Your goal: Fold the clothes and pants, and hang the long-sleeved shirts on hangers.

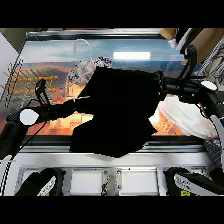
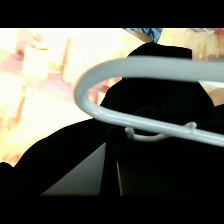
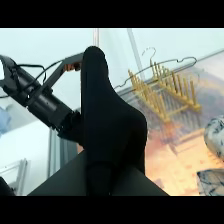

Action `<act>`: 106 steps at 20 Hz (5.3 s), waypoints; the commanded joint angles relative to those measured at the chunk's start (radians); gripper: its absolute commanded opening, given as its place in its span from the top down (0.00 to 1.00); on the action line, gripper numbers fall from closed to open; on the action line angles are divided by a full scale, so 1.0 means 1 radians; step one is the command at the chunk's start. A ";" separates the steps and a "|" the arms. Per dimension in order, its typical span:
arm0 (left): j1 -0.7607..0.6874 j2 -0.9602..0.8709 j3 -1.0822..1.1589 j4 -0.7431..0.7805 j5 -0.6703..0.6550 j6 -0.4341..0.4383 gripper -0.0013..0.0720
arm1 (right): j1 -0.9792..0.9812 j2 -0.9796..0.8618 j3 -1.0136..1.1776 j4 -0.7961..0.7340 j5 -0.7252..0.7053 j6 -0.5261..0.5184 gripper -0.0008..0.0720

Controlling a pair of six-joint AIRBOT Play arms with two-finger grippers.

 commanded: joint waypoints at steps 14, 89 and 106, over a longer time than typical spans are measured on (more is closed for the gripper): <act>0.046 0.006 0.001 -0.035 0.045 0.038 0.95 | 0.013 0.008 0.001 0.089 0.003 0.060 0.96; -0.237 -0.036 0.716 0.429 -0.309 0.012 0.95 | 0.002 0.174 -0.184 0.472 -0.286 -0.286 0.96; -0.251 -0.075 0.716 0.429 -0.240 0.030 0.95 | -0.905 0.661 -0.146 0.241 -0.895 -0.147 0.96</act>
